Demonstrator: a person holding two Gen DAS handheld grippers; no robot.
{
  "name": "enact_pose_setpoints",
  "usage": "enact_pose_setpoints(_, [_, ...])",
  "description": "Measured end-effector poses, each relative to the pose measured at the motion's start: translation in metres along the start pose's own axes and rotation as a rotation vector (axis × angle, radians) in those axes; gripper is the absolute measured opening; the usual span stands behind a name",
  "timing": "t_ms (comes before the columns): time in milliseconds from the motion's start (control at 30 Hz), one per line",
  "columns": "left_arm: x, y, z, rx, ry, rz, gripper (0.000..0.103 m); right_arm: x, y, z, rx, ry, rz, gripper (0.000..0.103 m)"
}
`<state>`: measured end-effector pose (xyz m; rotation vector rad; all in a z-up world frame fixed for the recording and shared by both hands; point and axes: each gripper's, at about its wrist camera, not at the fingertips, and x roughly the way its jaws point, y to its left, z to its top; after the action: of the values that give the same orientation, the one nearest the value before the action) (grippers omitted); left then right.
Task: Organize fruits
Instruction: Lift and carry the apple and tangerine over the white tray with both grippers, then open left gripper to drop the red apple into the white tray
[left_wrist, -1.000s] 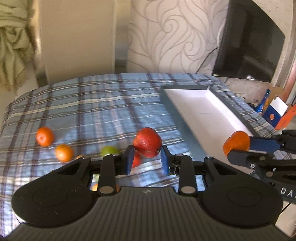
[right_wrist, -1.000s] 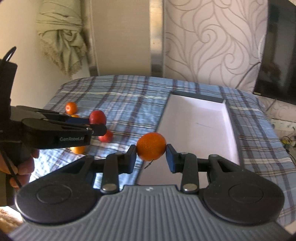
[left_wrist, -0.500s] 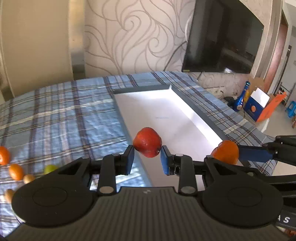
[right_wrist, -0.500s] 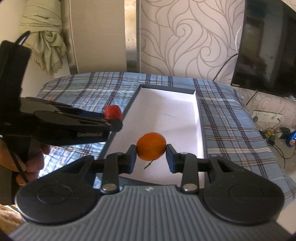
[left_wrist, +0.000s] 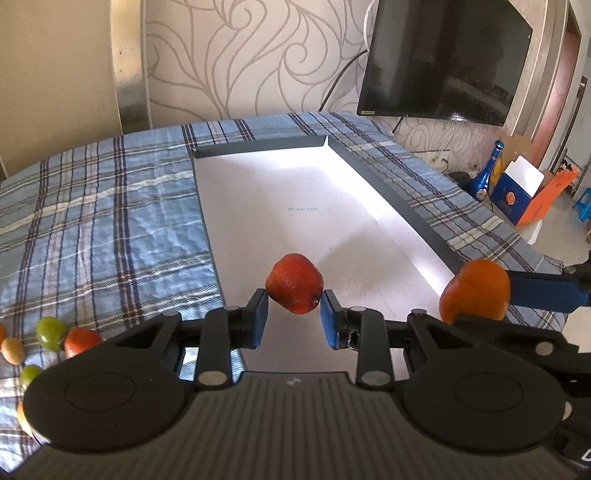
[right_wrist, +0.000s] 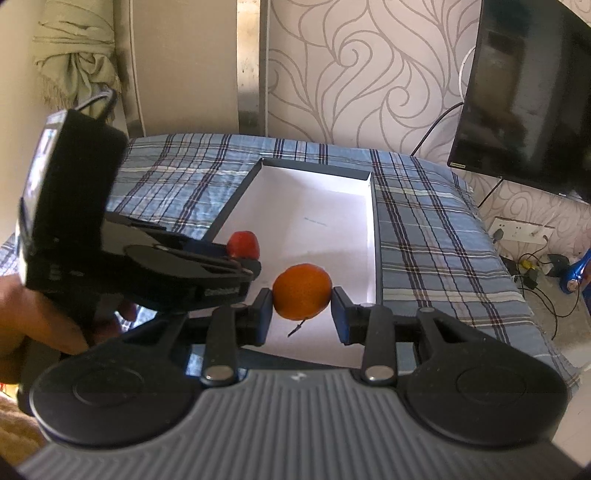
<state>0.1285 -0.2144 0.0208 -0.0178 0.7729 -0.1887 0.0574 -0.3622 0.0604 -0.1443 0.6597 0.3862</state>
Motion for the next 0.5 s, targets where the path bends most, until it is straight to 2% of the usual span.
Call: enact_pose_setpoints(500, [0.003,-0.008,0.001,0.028,-0.019,-0.014,0.037,0.014,-0.016,0.006,0.006,0.006,0.008,0.037])
